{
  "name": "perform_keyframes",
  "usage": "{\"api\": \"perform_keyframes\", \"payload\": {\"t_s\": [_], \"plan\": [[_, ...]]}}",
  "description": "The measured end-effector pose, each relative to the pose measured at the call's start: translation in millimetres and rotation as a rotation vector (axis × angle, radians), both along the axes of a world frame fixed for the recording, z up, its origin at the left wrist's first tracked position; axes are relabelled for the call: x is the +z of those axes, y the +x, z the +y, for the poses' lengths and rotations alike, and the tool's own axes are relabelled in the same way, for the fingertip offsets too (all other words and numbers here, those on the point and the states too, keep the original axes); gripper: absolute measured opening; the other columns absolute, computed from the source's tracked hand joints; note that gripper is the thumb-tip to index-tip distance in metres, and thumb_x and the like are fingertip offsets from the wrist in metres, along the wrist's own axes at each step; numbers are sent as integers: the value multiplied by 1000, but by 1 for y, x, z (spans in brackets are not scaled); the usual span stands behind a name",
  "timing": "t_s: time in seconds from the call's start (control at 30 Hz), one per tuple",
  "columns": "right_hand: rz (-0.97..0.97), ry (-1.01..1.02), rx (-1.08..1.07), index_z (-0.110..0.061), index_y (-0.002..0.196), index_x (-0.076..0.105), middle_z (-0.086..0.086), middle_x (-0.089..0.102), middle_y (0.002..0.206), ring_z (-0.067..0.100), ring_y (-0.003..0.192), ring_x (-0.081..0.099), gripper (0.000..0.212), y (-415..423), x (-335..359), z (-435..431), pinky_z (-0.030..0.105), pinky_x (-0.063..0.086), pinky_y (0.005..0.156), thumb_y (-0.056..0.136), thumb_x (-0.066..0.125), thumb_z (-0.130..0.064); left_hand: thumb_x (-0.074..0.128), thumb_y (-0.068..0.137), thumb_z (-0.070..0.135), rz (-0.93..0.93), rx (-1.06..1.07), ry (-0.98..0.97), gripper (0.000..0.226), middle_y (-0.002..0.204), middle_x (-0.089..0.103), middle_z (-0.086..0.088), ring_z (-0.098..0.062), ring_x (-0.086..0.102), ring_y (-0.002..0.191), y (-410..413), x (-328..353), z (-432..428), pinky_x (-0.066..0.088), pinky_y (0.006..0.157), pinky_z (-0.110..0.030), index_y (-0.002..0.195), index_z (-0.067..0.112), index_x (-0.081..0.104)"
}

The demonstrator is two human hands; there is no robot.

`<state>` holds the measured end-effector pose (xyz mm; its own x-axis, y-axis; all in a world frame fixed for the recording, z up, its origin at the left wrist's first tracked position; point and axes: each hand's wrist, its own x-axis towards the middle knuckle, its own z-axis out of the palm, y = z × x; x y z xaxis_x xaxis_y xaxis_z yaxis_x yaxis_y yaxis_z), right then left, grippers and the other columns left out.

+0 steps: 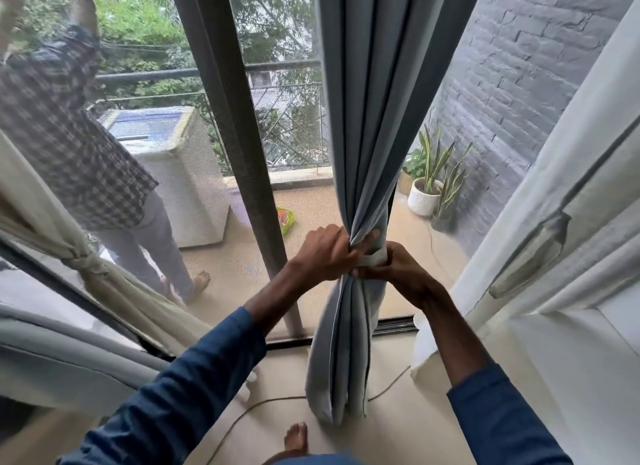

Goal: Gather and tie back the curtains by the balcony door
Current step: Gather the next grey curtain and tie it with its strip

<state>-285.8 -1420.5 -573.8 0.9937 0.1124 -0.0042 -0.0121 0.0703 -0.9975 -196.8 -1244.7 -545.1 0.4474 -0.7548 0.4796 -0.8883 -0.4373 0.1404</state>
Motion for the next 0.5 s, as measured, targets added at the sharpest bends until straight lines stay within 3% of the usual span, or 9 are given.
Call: {"api": "perform_keyframes", "payload": {"t_s": [0.07, 0.13, 0.27, 0.37, 0.5], "plan": [[-2, 15, -31, -10, 104, 77, 16, 75, 109, 28, 104, 70, 36, -1, 1, 2, 48, 53, 101, 70, 90, -8, 20, 105, 54, 63, 192, 146, 60, 63, 56, -5, -26, 55, 58, -19, 22, -6, 54, 60, -39, 107, 15, 66], [-19, 16, -68, -12, 105, 77, 15, 76, 110, 26, 104, 71, 37, 0, 3, 5, 45, 55, 99, 70, 89, -11, 27, 100, 61, 97, 302, 172, 65, 67, 62, -4, -29, 62, 68, -18, 22, -9, 53, 70, -39, 88, 12, 68], [-76, -89, -93, -1, 114, 71, 16, 75, 112, 24, 105, 71, 45, 3, 3, 13, 37, 57, 93, 72, 87, -6, 28, 97, 68, 143, 389, 122, 71, 51, 50, -4, -26, 58, 51, -18, 26, -13, 42, 54, -33, 57, 13, 47], [-68, -100, -108, 0, 113, 72, 15, 76, 110, 26, 105, 72, 48, 4, 1, 16, 37, 57, 92, 70, 90, -10, 22, 94, 74, 161, 408, 113, 74, 50, 54, -5, -24, 56, 46, -18, 23, -14, 47, 51, -33, 53, 14, 41], [-51, -79, -176, 0, 111, 74, 17, 76, 108, 33, 107, 71, 55, 3, -5, 15, 42, 58, 93, 64, 92, -21, 11, 85, 87, 251, 303, 109, 90, 48, 50, -4, -24, 52, 44, -8, 14, -11, 44, 46, -35, 67, 11, 56]]}}
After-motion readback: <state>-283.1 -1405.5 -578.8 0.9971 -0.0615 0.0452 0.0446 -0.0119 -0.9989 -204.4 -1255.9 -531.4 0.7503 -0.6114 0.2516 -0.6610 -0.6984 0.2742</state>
